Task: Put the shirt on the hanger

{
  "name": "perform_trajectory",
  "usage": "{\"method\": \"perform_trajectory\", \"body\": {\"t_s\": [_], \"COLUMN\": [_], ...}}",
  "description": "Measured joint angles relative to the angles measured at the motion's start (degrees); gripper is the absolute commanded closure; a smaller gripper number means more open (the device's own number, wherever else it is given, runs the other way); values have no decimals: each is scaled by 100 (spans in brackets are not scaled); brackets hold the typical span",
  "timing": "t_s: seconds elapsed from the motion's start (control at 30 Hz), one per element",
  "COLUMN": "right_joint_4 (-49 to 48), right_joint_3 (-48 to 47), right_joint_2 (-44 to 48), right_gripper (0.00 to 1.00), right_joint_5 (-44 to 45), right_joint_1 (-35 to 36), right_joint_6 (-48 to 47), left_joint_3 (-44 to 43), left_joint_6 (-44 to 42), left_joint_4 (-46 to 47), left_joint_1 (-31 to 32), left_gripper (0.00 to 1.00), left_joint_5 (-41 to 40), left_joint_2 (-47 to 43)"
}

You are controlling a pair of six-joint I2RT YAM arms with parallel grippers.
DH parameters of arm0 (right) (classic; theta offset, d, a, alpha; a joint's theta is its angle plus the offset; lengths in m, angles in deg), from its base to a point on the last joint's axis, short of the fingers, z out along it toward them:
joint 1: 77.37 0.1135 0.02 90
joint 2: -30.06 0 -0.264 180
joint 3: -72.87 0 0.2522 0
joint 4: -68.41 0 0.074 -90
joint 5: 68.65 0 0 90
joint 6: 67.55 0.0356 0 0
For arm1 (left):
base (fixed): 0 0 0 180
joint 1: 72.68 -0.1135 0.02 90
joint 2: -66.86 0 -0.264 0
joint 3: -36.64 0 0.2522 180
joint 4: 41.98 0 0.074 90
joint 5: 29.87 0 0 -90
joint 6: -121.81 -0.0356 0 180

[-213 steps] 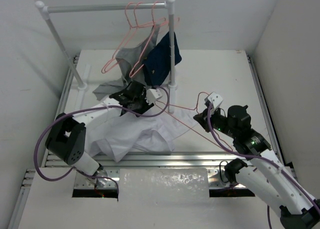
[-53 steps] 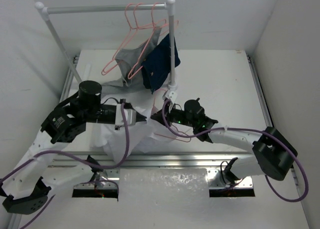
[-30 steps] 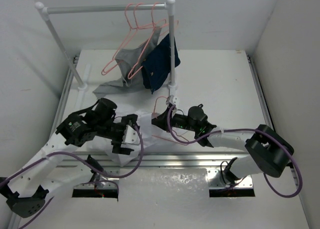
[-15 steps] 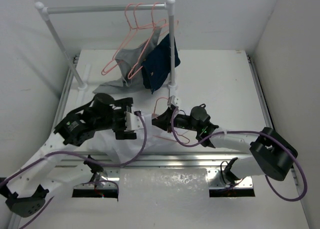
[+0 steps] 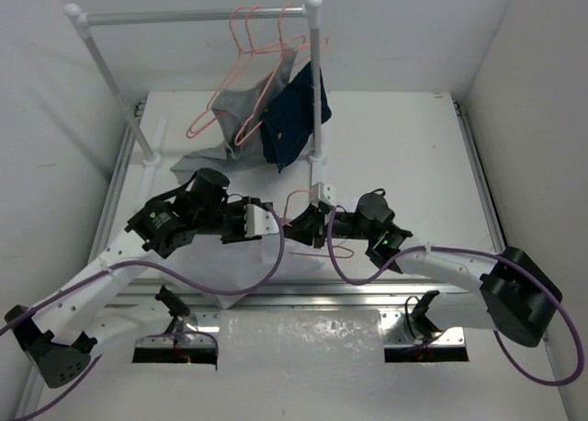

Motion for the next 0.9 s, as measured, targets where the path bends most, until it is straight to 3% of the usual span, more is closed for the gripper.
{"method": "perform_trajectory", "body": {"t_s": [0.03,0.1,0.13,0.23,0.3,0.33,0.43,0.47,0.6,0.73,0.83,0.87,0.9], "right_joint_4": [26,85,109,243,317,350,533,584,767,1335,2011,2190,2319], "right_joint_3": [-28,-94,-127,-225,-262,-264,-254,-216,173,507,511,538,592], "right_joint_2": [0,0,0,0,2,13,186,278,848,1596,1980,2065,2140], "right_gripper": [100,100,100,98,72,40,6,2,1,1,22,45,57], "right_joint_5": [-52,-116,-127,-186,-157,-57,461,704,1655,2203,2632,2789,2933], "right_joint_1": [2,17,22,24,22,24,52,55,-101,-866,-1394,-1473,-1515], "right_joint_6": [-15,-37,-50,-96,-133,-160,-286,-308,-50,793,1495,1687,1845], "left_joint_3": [0,0,0,0,0,7,98,125,155,243,378,415,448], "left_joint_6": [22,83,98,199,341,413,605,645,802,925,997,1036,1073], "left_joint_4": [-4,-13,-20,-17,17,63,326,393,557,656,748,787,815], "left_joint_1": [0,-2,-2,-22,-37,-37,-37,-37,-37,-37,-37,-37,-37], "left_gripper": [75,95,100,100,100,100,100,100,100,100,100,100,100], "left_joint_5": [79,240,328,481,437,372,42,-59,-330,-461,-570,-605,-638], "left_joint_2": [28,81,96,103,74,44,-173,-264,-612,-774,-815,-817,-822]}}
